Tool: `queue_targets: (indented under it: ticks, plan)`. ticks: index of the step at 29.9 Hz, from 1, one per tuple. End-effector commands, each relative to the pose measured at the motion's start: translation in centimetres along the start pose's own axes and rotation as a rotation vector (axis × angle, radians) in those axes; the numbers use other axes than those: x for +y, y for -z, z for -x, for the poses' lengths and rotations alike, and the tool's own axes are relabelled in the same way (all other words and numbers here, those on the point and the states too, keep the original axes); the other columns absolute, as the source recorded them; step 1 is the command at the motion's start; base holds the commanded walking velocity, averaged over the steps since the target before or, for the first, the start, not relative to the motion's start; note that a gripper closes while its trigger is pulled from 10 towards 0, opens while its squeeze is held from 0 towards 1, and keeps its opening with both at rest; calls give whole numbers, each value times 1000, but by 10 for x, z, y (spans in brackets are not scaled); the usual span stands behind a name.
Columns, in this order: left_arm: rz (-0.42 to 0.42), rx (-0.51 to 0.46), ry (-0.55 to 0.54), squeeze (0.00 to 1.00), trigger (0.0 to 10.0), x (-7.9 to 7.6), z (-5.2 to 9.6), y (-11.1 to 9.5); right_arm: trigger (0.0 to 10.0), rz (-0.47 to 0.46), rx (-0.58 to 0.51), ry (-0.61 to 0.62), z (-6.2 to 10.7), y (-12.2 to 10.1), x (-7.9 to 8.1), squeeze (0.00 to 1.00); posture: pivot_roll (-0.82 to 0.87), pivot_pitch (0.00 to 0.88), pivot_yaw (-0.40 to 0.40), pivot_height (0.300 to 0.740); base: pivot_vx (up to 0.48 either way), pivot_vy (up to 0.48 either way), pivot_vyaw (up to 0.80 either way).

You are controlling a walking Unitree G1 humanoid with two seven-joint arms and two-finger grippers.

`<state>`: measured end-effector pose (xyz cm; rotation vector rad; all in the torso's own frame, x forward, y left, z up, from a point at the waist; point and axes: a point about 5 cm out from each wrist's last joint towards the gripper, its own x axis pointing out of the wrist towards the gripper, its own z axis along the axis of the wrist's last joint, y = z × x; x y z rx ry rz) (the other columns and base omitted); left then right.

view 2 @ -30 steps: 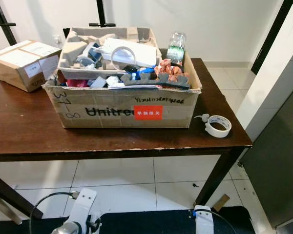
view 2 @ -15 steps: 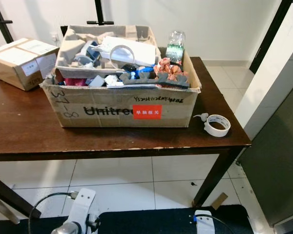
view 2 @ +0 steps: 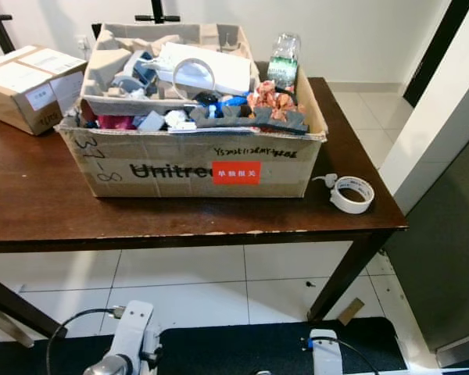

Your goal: Picking trash to rubbish bin

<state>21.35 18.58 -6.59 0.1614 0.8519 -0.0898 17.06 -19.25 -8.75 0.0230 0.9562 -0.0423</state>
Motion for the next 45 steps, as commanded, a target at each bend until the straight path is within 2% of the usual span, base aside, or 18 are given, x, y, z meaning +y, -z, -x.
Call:
queue_targets:
  ticks: [1,9,14,17,22,24,28,34,45]
  plan:
    - [-4,16,6,0,10000,-3,0,4,10000,-5,37,-2,1,9,3,0,22,167,-44,740,0,0,0]
    - [-17,10,7,0,10000,-2,0,2,10000,-14,40,-8,1,9,5,0,32,196,-35,740,0,0,0]
    - [-23,20,-6,0,10000,4,2,7,10000,-98,11,8,1,9,6,0,33,216,-10,740,0,0,0]
    - [-21,21,-6,0,10000,4,2,8,10000,-115,-6,25,1,7,2,0,32,202,-19,740,0,0,0]
    - [2,19,-12,0,10000,3,0,2,10000,-77,17,0,1,9,5,0,29,203,-15,740,0,0,0]
    - [-1,8,0,0,10000,0,-1,-2,10000,-104,-10,21,0,3,2,0,30,197,-26,740,0,0,0]
    - [4,6,-1,0,10000,-3,-2,-6,10000,-74,-20,10,-1,-5,-1,0,29,188,-33,740,0,0,0]
    - [-23,15,12,0,10000,-6,-3,-7,10000,-84,-27,16,-2,-10,-3,0,23,191,-20,740,0,0,0]
    - [-38,22,31,0,10000,-7,-4,-11,10000,-161,-33,57,0,-9,-14,0,11,188,18,740,0,0,0]
